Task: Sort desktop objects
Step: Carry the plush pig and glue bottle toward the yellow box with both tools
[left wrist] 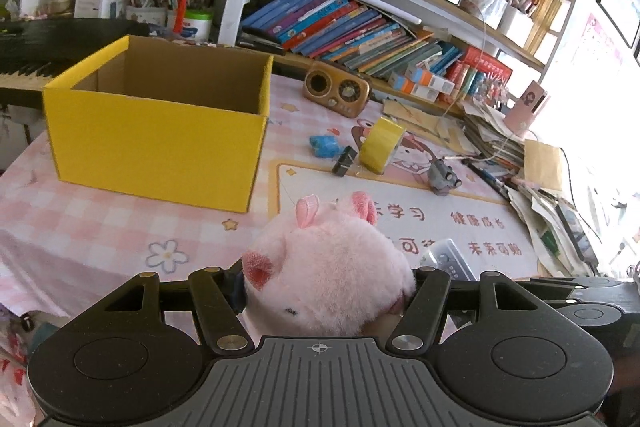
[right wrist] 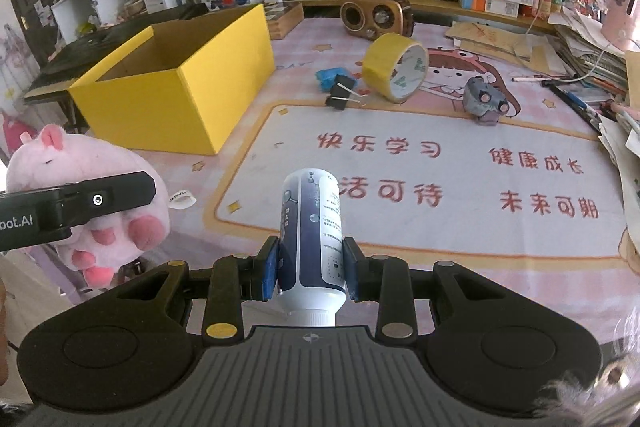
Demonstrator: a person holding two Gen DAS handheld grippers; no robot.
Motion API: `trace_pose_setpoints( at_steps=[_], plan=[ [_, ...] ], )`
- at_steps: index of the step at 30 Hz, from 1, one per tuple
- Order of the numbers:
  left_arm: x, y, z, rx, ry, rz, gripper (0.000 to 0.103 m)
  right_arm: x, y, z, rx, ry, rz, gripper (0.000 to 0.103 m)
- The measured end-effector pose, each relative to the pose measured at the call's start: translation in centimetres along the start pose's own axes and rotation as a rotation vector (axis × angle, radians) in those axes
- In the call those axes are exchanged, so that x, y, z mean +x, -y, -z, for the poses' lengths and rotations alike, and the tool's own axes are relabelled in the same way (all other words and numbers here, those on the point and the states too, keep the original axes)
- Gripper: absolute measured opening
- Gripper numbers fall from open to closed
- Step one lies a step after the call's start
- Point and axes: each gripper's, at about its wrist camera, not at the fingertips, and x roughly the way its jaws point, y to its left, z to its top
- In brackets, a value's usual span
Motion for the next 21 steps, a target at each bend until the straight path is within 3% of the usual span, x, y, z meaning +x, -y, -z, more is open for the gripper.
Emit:
trace_pose_setpoints(
  at_steps=[21],
  plan=[
    [-4.0,-5.1,1.4,-0.039,0.021,-0.032,0.064,-0.1,-6.6,1.8,-0.043,-0.002,-0.038,0.03]
  ],
)
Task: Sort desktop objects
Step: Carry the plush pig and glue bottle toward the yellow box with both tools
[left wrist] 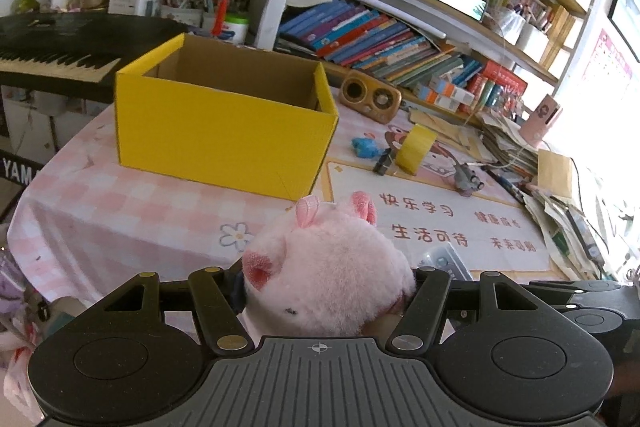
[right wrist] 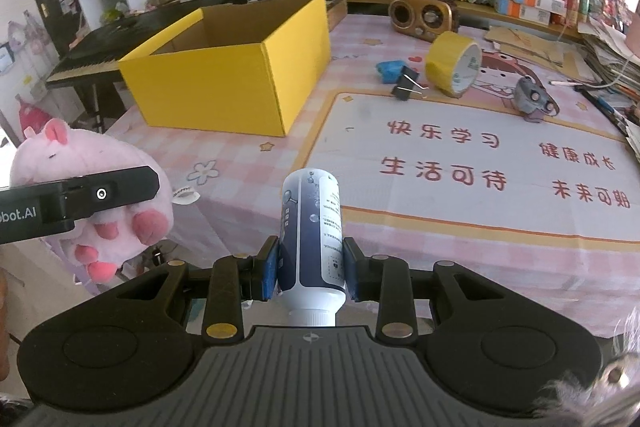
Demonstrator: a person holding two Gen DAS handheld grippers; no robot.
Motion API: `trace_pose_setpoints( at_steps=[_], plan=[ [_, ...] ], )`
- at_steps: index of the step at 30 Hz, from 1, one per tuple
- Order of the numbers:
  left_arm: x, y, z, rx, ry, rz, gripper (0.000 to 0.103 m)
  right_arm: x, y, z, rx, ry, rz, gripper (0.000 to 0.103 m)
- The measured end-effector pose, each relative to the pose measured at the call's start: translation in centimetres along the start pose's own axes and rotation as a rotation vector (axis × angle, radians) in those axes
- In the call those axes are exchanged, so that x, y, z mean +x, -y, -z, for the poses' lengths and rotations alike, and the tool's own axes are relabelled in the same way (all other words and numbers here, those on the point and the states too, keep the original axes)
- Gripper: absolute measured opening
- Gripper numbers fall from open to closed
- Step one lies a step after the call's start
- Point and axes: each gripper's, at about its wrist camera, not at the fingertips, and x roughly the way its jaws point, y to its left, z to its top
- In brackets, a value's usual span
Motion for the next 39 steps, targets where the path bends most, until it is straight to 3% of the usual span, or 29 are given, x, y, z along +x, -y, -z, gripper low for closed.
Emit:
trace_pose_setpoints(
  at_steps=[39],
  plan=[
    [-2.6,-2.7,0.9,-0.076,0.045,-0.051,0.064,0.2,-4.1,-0.1,-0.125,-0.023,-0.07,0.03]
  ],
)
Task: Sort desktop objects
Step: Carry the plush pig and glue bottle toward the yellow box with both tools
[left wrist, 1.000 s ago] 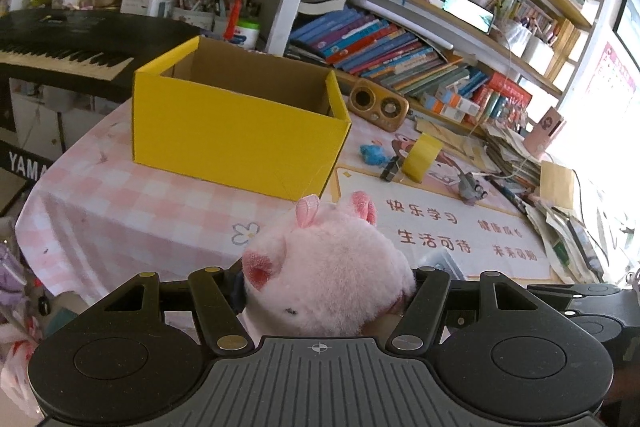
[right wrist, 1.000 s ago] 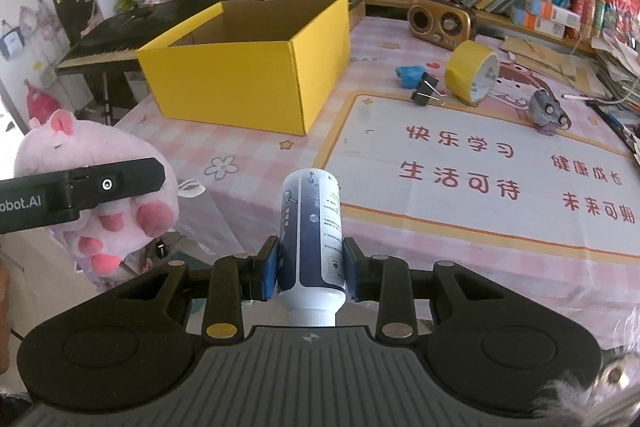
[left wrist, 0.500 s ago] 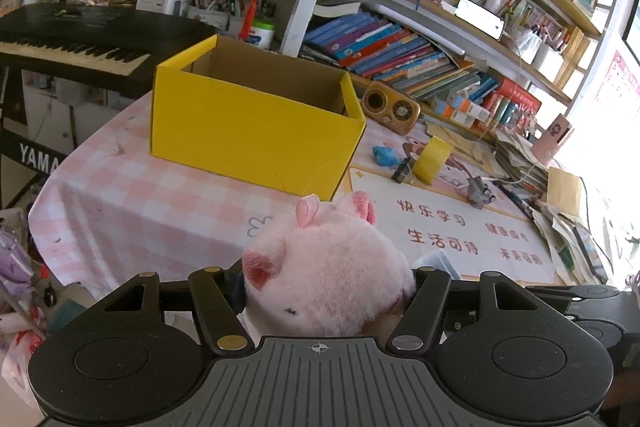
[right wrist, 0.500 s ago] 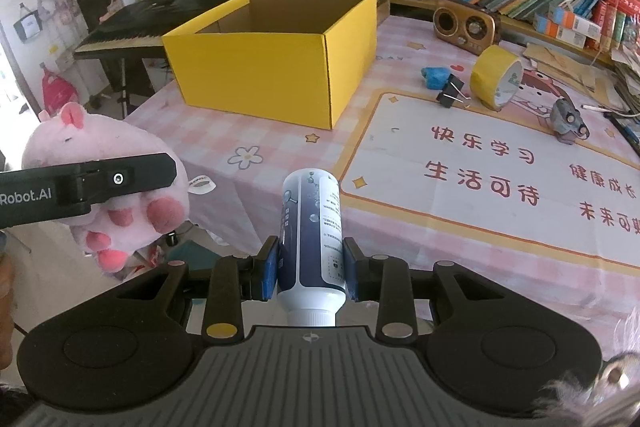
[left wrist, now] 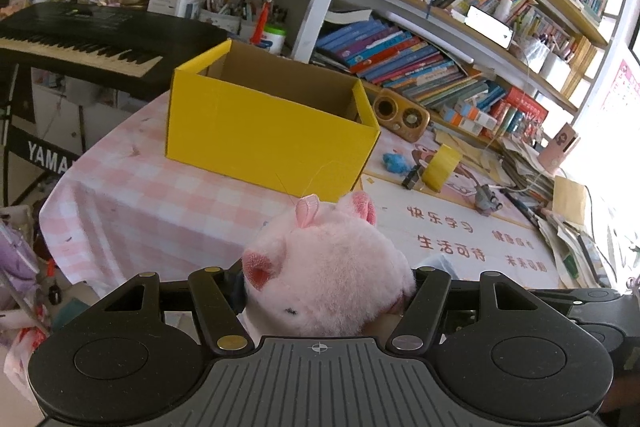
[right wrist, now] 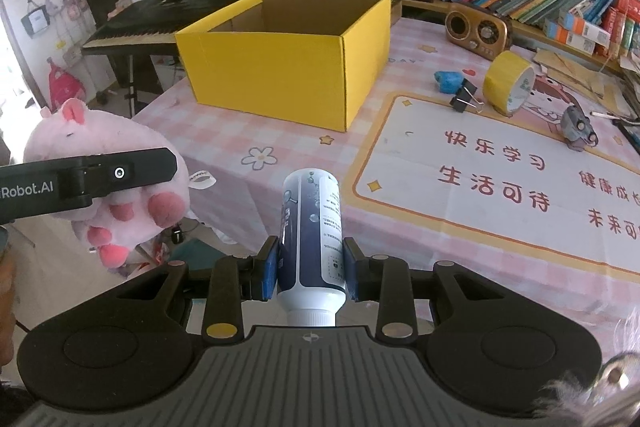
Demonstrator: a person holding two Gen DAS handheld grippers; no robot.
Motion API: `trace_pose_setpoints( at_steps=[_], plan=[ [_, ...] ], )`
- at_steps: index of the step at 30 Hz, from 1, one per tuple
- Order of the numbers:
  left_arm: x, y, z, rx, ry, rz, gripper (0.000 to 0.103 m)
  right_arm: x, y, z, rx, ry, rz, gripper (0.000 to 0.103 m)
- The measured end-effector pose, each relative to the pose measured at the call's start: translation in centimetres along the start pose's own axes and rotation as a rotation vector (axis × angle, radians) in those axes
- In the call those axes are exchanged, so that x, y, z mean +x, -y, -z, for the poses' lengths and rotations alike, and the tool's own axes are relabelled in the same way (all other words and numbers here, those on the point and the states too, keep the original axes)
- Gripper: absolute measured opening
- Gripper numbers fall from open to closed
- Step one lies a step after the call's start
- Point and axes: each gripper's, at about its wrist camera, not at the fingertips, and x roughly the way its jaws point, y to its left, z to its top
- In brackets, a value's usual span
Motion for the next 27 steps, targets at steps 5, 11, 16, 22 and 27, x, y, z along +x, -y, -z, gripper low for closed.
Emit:
trace_pose_setpoints(
  at_steps=[5,11,16,22,27],
  plan=[
    [-0.1,-0.5,0.1,-0.014,-0.002,-0.012,0.064,0.5,-0.4,-0.3,-0.016,-0.01,-0.013,0.03],
    [0.1,-0.9,0.1,-0.026,-0.007,-0.027,0.064,1.1,-0.8,-0.7,-0.029,-0.02,-0.028,0.03],
    [0.6,-1.1,-0.1,-0.028,-0.012,-0.038,0.064,1.7,-0.7,-1.1,-0.031,-0.031,-0.038,0.03],
    [1.2,-1.4,-0.8,-0.037,-0.002,-0.063,0.064,2.6,-0.6,-2.0,-0.049,-0.036,-0.056,0.03],
    [2.0,-1.1,-1.9,-0.022,0.013,-0.071,0.064,3.4,-0.2,-3.4,-0.063,-0.025,-0.065,0.03]
  ],
)
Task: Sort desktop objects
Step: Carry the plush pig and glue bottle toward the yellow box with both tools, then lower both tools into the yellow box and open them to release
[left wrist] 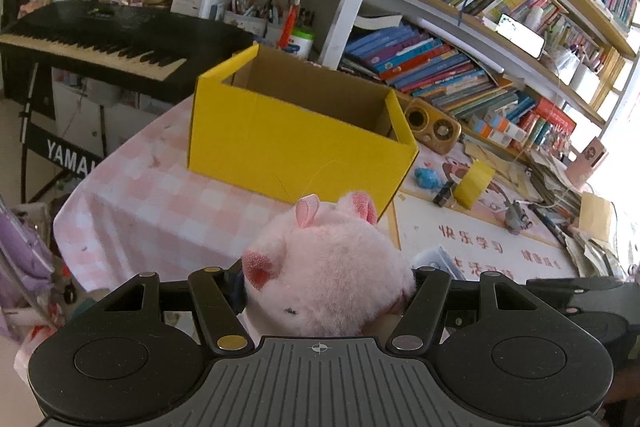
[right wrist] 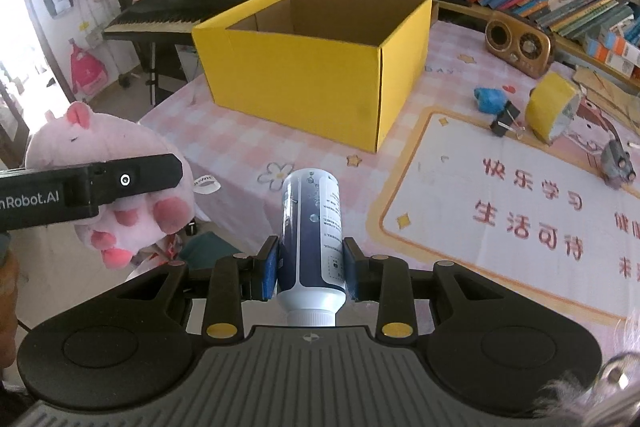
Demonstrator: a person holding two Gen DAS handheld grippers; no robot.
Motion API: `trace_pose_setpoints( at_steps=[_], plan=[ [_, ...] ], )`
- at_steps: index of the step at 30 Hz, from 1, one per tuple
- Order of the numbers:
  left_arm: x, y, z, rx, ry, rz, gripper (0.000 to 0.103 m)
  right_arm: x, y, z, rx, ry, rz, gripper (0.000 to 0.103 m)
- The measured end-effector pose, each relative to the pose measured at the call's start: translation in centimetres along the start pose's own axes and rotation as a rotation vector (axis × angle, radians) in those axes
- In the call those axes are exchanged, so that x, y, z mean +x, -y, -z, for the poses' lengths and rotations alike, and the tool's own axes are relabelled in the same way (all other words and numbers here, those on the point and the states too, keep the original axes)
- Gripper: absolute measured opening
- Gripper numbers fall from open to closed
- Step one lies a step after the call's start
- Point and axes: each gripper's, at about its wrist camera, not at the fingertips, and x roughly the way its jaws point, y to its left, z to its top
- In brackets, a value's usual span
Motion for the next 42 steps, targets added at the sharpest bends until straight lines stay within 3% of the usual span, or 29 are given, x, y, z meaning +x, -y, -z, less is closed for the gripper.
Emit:
trace_pose_setpoints(
  at_steps=[14,31,42],
  plan=[
    [3.3,1.6,-6.0,-0.009,0.122,-0.025,0.064,0.9,2.8,-7.9,-0.042,0.093,-0.07,0.03],
    [8.2,3.0,-13.6,0.052,0.238,-0.149,0.064,4.7,6.5,-17.0,-0.117,0.181,-0.174,0.03],
    [15.2,1.1,-15.5,0.05,0.089,-0.236,0.065,12.2,6.0,-19.6,-0.271,0.063,-0.216,0.03]
  ],
)
